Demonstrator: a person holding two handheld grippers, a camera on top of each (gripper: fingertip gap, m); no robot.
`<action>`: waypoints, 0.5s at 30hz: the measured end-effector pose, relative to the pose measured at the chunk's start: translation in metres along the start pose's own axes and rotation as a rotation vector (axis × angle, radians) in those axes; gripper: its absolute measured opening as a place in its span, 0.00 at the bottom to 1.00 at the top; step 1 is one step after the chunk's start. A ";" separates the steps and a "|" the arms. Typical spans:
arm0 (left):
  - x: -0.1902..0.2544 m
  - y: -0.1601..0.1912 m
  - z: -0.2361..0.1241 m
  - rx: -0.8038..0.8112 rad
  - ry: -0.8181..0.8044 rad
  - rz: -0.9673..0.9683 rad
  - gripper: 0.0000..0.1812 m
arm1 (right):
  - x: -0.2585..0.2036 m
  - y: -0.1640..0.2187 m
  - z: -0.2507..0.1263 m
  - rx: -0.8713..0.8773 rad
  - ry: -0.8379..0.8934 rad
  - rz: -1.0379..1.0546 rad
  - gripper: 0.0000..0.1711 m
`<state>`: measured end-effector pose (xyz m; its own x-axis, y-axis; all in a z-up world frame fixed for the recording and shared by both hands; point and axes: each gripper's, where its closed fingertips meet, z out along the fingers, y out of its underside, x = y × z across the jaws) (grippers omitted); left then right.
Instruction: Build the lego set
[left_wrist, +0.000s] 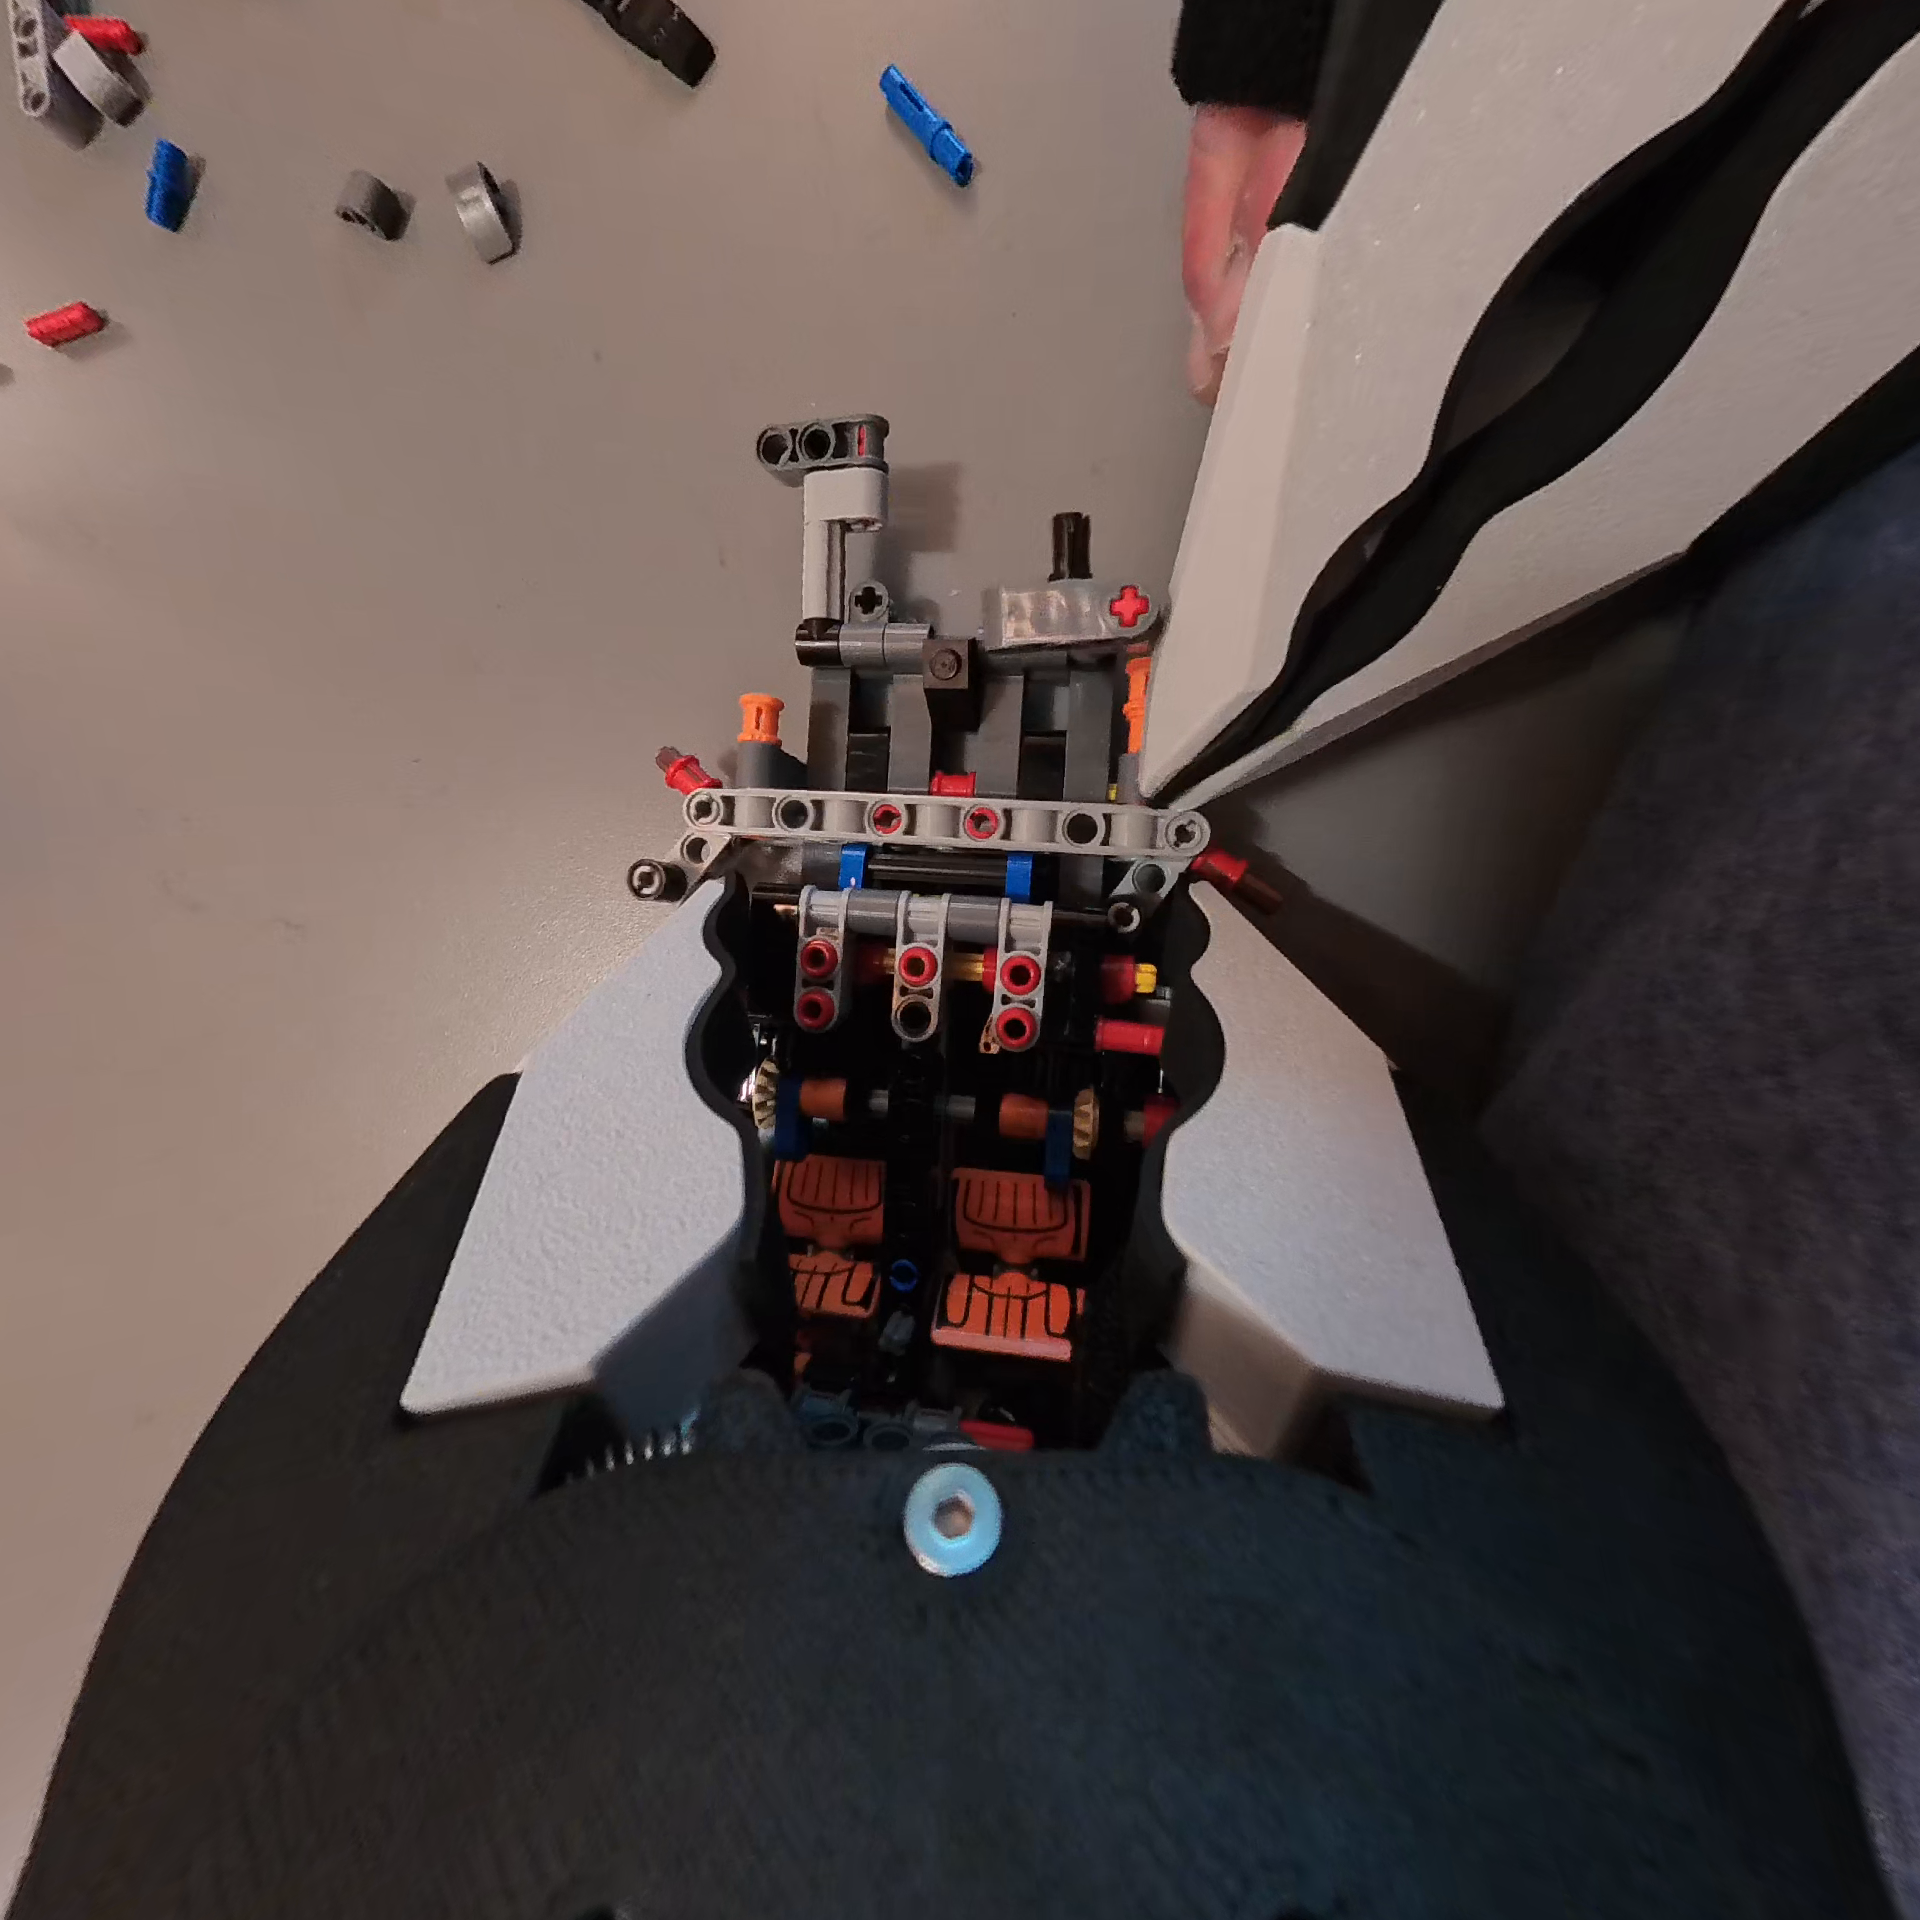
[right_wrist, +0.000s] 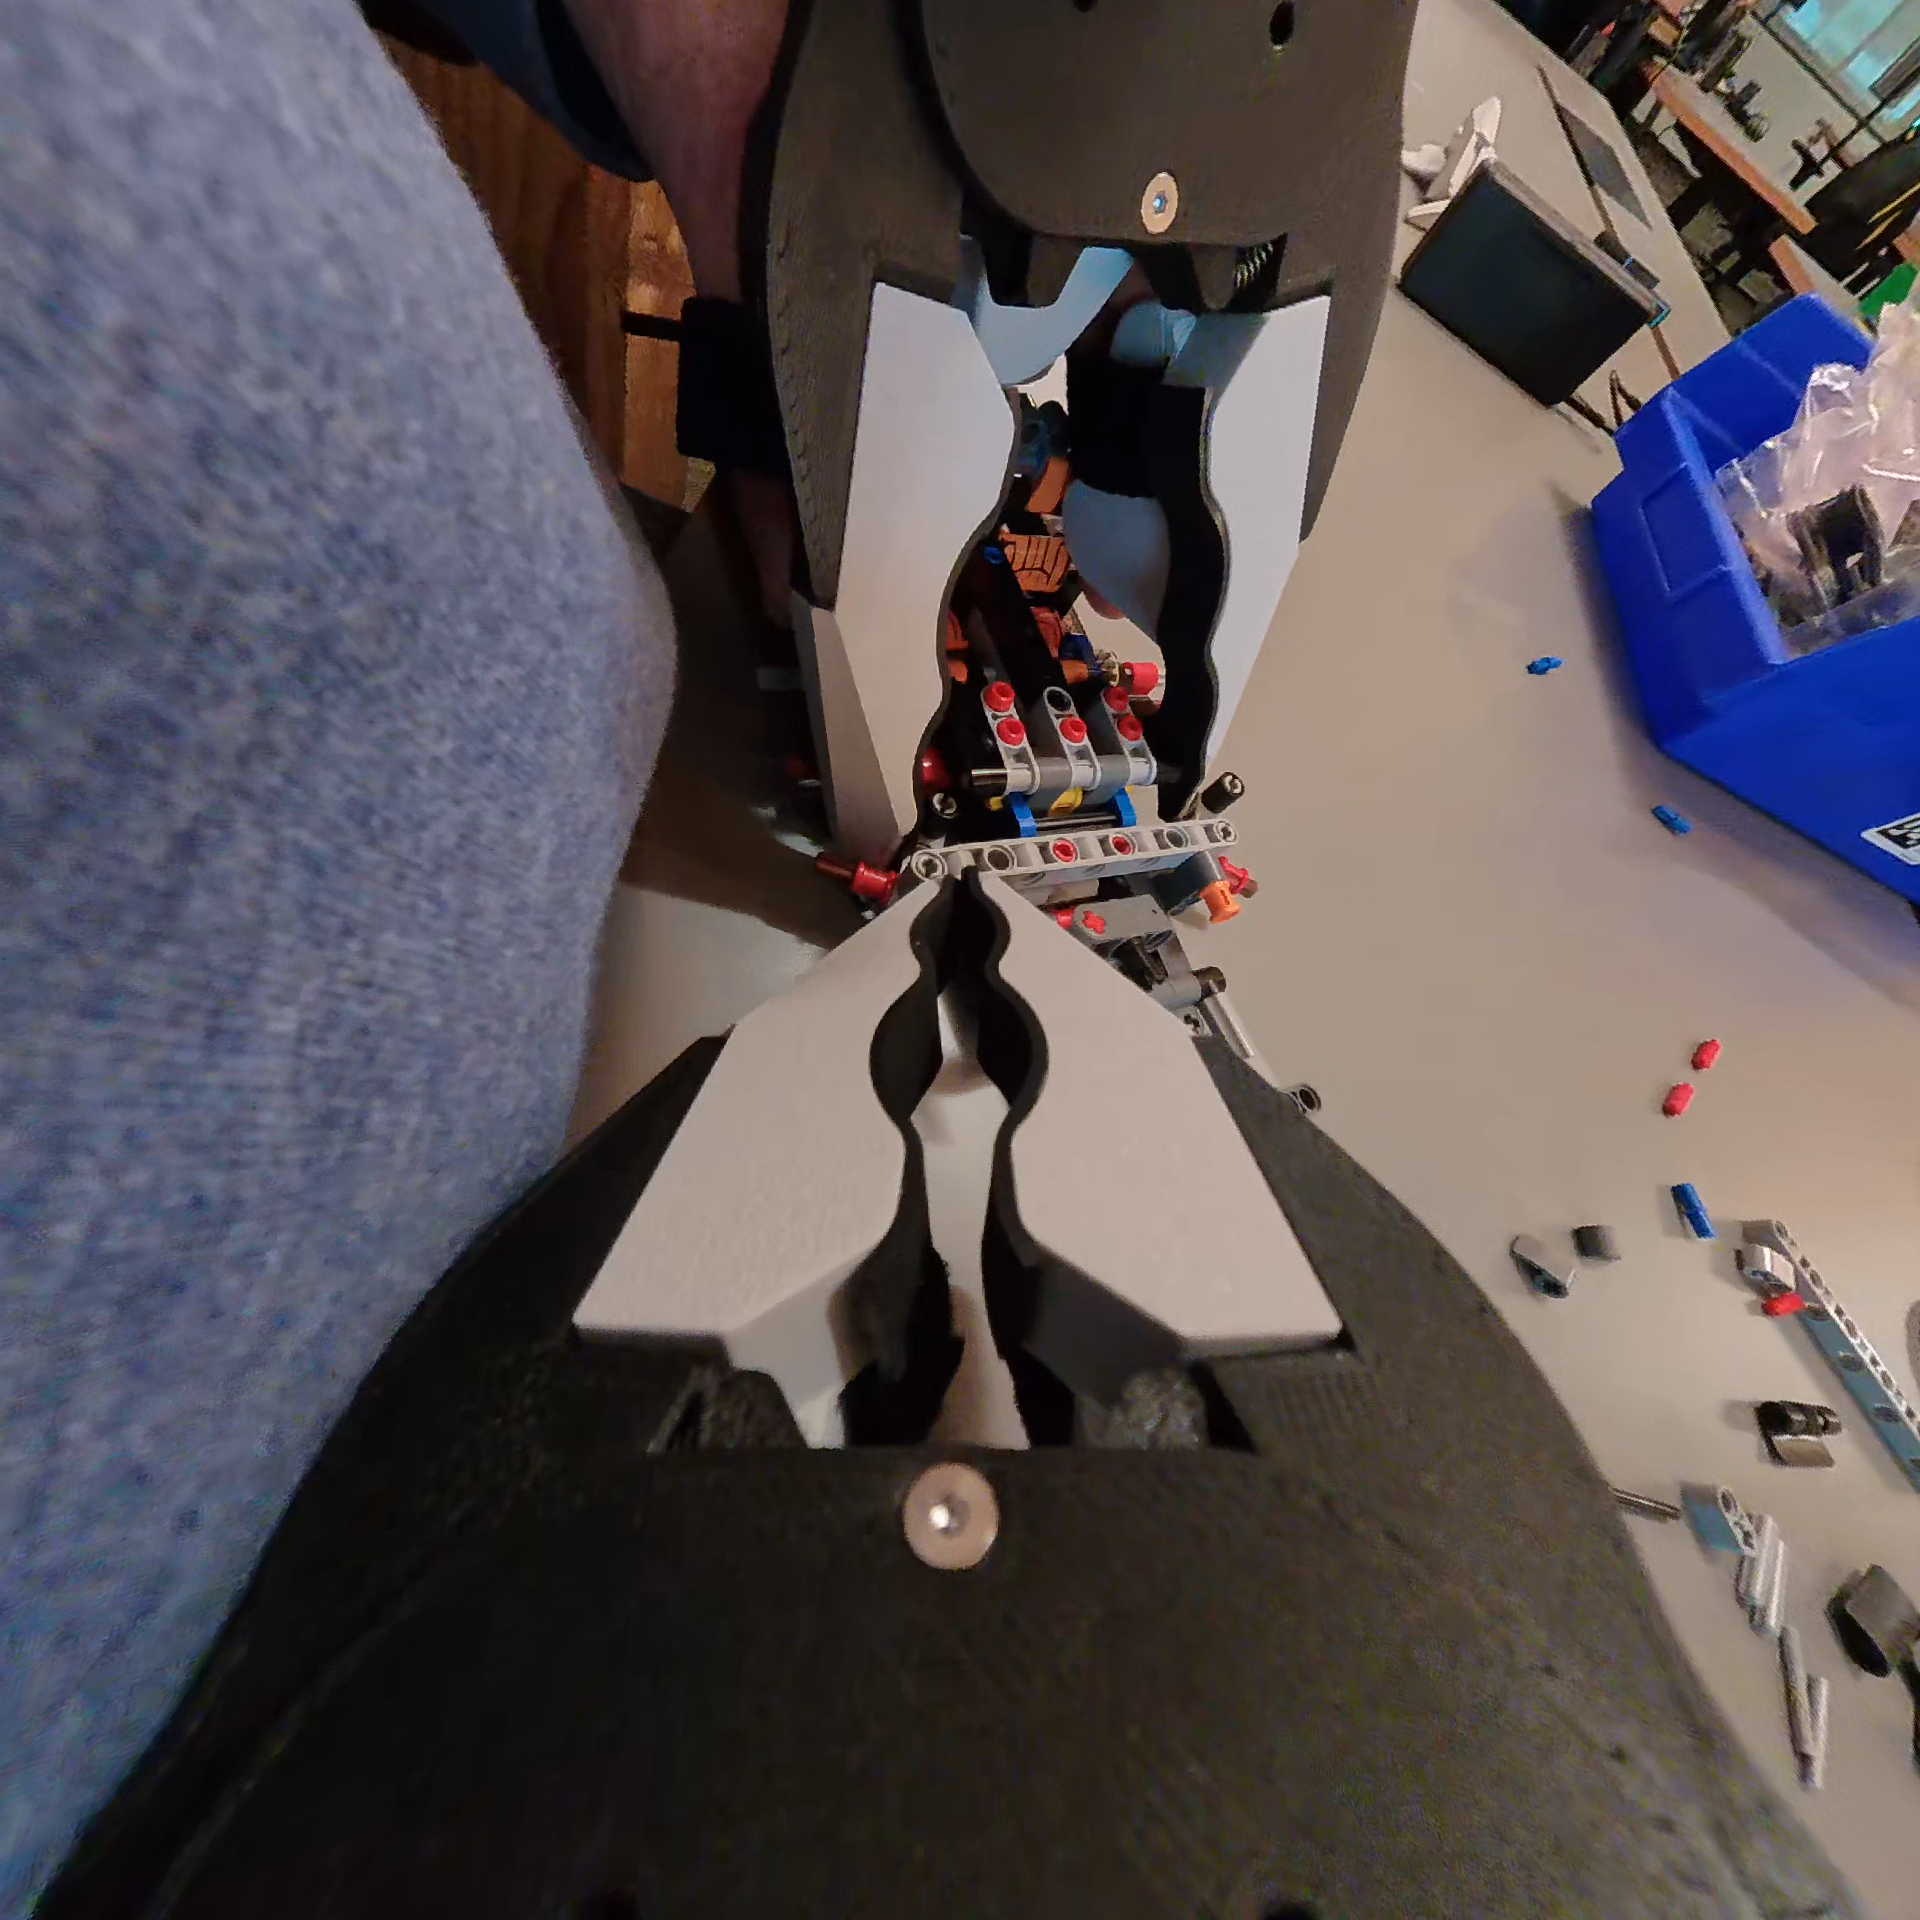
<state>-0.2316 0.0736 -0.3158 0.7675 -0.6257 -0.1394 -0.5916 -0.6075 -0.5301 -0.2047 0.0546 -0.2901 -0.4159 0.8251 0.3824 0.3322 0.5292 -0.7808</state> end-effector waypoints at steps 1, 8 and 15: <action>0.000 0.000 0.000 -0.002 0.004 -0.002 0.42 | 0.000 0.000 0.000 0.002 -0.007 0.008 0.00; 0.002 -0.001 0.000 0.006 0.005 0.010 0.43 | -0.004 -0.001 -0.006 -0.001 -0.026 0.005 0.00; 0.002 -0.002 0.000 0.006 0.006 0.004 0.43 | -0.008 0.005 -0.002 -0.030 -0.023 -0.009 0.00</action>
<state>-0.2288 0.0731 -0.3152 0.7636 -0.6312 -0.1363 -0.5930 -0.6019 -0.5348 -0.1986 0.0511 -0.2957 -0.4385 0.8155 0.3779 0.3534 0.5430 -0.7618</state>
